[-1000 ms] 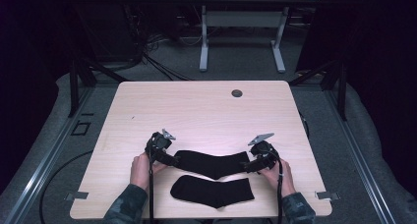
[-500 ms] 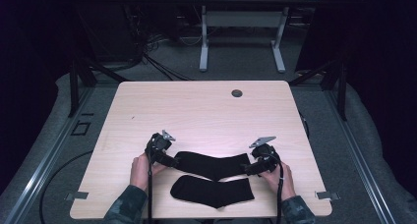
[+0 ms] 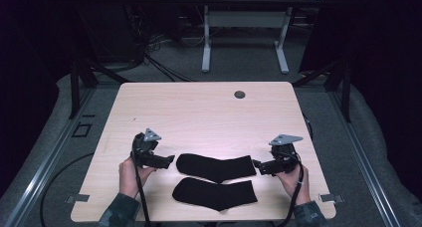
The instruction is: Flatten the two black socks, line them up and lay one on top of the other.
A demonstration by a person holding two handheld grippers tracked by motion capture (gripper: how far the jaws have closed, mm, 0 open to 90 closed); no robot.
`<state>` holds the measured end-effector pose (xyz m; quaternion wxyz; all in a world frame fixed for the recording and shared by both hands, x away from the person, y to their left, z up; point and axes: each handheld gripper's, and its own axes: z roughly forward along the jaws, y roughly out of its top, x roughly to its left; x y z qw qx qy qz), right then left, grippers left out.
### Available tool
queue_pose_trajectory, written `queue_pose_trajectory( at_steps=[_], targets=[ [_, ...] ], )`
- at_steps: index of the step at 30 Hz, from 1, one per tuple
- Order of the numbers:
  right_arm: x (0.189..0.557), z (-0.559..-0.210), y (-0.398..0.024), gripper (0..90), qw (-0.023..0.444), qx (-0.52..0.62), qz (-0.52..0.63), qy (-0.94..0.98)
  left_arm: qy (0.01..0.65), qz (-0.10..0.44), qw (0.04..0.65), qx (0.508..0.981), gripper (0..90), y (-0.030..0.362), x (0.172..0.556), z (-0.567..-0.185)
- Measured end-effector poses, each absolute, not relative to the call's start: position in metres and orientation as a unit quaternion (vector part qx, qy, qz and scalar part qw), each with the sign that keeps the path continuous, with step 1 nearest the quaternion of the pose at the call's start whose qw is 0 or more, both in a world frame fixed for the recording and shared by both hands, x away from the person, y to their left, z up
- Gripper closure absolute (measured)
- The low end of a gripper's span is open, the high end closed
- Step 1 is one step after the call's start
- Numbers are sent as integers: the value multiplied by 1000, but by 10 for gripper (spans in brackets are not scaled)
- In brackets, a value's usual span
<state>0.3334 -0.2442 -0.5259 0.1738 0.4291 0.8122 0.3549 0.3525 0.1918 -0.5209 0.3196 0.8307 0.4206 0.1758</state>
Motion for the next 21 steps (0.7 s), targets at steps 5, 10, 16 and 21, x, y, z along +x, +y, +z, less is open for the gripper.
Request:
queue_pose_trajectory(
  at_steps=[5,10,16,21],
  targets=[
    [318,-519,-263,34,193,444,361,797,432,194,322,820,50,211,332,-520],
    [303,-522,-282,33,209,462,354,786,452,201,314,810,41,233,314,-530],
    [290,-540,-303,33,216,479,333,783,483,196,299,799,33,258,300,-555],
    [283,-561,-319,30,215,500,326,773,503,193,289,791,16,270,296,-574]
  ],
)
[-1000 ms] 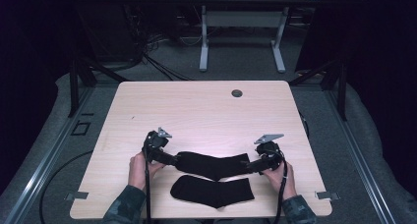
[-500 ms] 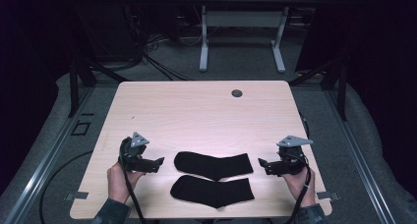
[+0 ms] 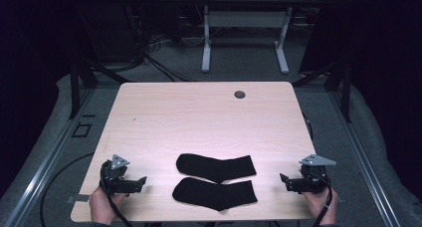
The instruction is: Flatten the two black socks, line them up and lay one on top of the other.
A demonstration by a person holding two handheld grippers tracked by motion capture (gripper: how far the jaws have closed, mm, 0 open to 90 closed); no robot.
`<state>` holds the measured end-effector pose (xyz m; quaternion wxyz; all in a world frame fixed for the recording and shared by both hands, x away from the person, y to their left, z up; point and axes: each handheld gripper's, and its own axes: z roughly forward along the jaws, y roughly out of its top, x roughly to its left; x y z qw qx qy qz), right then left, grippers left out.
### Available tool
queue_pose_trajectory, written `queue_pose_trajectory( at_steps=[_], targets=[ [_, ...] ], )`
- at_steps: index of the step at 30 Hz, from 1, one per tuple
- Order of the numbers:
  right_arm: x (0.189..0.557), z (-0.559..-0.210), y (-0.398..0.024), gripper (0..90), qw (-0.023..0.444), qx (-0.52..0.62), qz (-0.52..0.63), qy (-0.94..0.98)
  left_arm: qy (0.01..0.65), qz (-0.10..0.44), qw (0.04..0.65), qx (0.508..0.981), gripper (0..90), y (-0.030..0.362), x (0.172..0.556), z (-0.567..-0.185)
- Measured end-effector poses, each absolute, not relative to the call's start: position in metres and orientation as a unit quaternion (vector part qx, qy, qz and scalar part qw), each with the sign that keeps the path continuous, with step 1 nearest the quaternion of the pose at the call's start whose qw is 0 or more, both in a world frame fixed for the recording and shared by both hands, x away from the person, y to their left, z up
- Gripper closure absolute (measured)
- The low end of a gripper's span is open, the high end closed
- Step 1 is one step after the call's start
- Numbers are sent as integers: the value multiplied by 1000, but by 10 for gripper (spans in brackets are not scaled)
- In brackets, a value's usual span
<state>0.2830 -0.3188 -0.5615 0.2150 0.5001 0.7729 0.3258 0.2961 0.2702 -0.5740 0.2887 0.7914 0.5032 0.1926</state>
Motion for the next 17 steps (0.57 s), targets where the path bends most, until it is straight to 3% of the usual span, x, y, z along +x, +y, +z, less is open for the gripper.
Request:
queue_pose_trajectory(
  at_steps=[8,17],
  targets=[
    [285,-588,-332,0,206,520,312,768,513,207,312,772,0,277,292,-591],
    [284,-590,-332,0,214,514,321,766,514,214,322,765,0,278,294,-593]
  ],
)
